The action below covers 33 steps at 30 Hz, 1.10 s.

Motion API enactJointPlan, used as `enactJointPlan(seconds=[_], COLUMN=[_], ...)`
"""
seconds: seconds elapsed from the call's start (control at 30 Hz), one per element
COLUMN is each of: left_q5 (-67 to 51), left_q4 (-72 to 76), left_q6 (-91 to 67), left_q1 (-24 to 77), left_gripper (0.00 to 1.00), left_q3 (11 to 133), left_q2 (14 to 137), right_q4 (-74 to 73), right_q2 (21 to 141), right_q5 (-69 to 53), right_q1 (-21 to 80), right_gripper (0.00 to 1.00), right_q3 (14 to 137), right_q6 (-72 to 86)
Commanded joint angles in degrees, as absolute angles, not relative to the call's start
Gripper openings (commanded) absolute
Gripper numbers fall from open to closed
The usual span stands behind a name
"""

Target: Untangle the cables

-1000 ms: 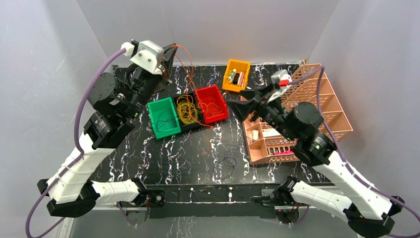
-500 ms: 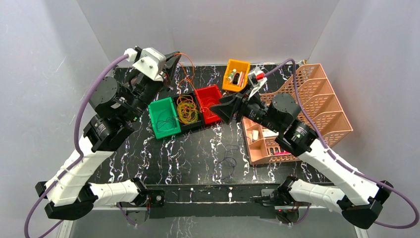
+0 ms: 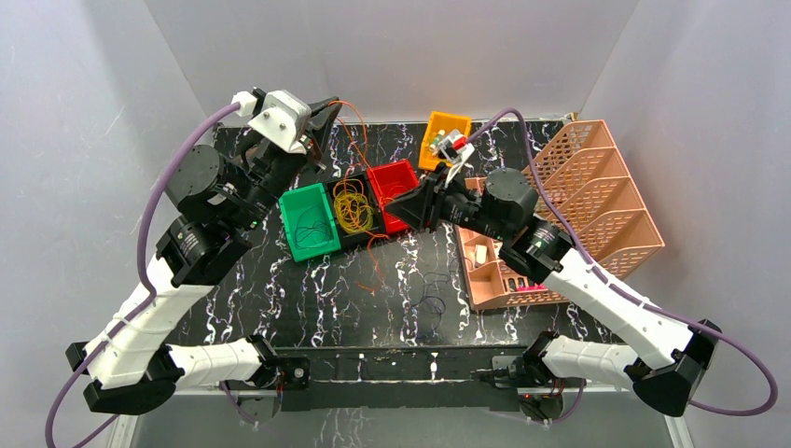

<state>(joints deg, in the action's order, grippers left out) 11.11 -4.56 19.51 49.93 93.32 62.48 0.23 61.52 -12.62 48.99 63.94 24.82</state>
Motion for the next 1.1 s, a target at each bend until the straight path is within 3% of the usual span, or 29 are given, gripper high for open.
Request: enactJointPlan(seconds=[0.0,0.2,0.67,1.07], left_q5=[10.5,10.9,15.6,17.7], left_q4=[-3.1,-2.6,-1.5,-1.8], left_q6=[19.2,19.2,20.8,21.7], left_q1=[49.6,49.6,49.6,49.6], left_gripper=[0.0,0.0,0.0,0.0], left_q3=[93.4,93.2,93.4,93.5], left_q2=[61.5,61.8,61.1,60.0], right_q4=[4.7,4.6,-5.2,-7.0], right_q2=[60.2,58.7,53.1,54.6], right_q5=[-13.5,-11.5,2.6,5.3], right_q1=[49.0,49.1,49.1,49.0], right_gripper=[0.3,0.0,0.0,0.0], right_q3=[64.6,63.4,51.2,47.0], right_q6=[25.2,25.1,28.3,29.2])
